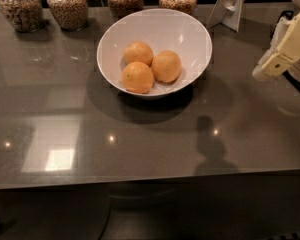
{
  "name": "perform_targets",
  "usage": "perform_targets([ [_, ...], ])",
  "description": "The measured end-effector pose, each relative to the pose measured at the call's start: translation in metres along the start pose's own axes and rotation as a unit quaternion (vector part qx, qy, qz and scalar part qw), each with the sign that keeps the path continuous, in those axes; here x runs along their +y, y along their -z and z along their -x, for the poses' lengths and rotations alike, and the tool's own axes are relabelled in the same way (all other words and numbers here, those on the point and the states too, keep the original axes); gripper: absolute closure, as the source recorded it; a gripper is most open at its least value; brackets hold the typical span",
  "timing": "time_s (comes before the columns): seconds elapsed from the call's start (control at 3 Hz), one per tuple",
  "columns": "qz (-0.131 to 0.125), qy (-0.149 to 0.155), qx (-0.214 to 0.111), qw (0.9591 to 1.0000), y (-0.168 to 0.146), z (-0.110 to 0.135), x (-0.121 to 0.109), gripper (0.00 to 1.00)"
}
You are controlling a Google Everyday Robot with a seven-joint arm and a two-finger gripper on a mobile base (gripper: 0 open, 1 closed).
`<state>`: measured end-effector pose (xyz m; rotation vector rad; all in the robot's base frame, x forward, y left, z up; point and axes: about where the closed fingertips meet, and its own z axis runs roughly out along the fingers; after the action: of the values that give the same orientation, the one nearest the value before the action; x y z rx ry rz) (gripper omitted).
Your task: Pick orange from white bowl
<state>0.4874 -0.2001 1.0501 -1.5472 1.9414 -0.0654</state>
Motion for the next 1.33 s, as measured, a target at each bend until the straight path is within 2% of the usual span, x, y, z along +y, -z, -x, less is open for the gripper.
perform_targets([
  [0.33,0.000,0.000,0.000,1.0000,0.000,0.000,0.000,0.00],
  [0.67,-0.001,-0.002,-0.016,0.9999,-0.004,0.004,-0.001,0.00],
  [1.0,-0.001,-0.008,-0.067,0.9977,-0.022,0.019,-0.005,0.00],
  [1.33,0.013,-0.006,-0.117,0.9930,-0.053,0.043,-0.013,0.00],
])
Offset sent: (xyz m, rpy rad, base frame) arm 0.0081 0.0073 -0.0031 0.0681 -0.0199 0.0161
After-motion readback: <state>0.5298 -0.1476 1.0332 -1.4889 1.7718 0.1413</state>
